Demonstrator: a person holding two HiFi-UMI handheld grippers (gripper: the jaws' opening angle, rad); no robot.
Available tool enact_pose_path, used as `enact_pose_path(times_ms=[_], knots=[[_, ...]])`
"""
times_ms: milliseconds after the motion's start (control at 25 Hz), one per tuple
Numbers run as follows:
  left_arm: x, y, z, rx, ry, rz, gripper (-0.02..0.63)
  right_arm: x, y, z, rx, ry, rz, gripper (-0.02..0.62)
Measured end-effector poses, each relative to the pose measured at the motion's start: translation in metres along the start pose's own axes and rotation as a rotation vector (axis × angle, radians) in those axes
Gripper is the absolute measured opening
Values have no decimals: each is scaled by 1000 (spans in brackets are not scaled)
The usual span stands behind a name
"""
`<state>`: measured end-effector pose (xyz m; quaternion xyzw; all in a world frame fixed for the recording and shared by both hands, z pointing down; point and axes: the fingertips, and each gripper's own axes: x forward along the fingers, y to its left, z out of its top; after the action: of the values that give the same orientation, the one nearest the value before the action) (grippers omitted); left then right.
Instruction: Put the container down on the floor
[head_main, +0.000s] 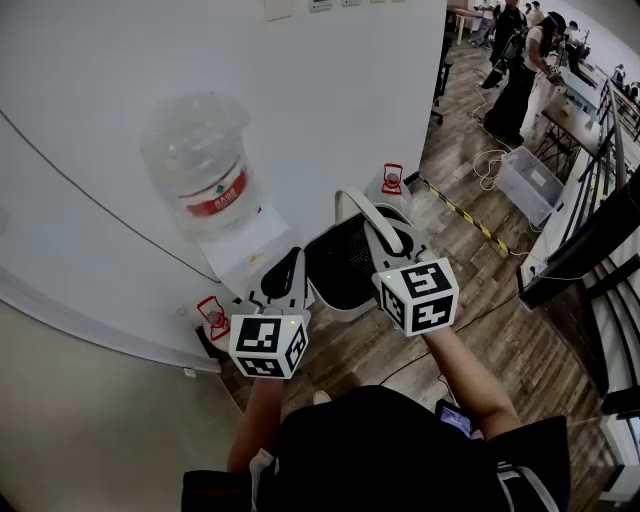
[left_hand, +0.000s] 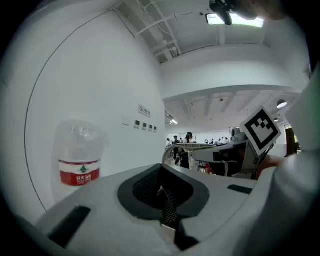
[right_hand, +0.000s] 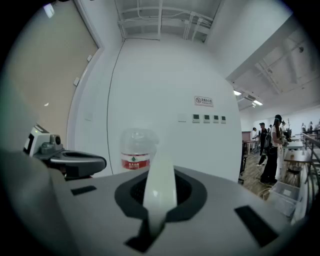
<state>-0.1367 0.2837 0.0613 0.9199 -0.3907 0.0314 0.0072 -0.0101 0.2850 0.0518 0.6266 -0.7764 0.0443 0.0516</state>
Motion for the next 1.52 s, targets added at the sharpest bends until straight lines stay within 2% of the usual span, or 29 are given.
enact_pose_path(times_ms=[480, 800, 1240, 1520], knots=[[17, -17, -4, -4, 9, -13, 17, -5, -22, -7, 23, 3, 8, 28], [35, -50, -13, -17, 24, -11, 17, -20, -47, -19, 31, 16, 33, 29], [49, -86, -25, -16, 42, 25, 17, -30, -81, -31, 27, 24, 70, 29], [44, -81, -31, -25, 53, 67, 17, -23, -83, -35, 35, 28, 95, 29]])
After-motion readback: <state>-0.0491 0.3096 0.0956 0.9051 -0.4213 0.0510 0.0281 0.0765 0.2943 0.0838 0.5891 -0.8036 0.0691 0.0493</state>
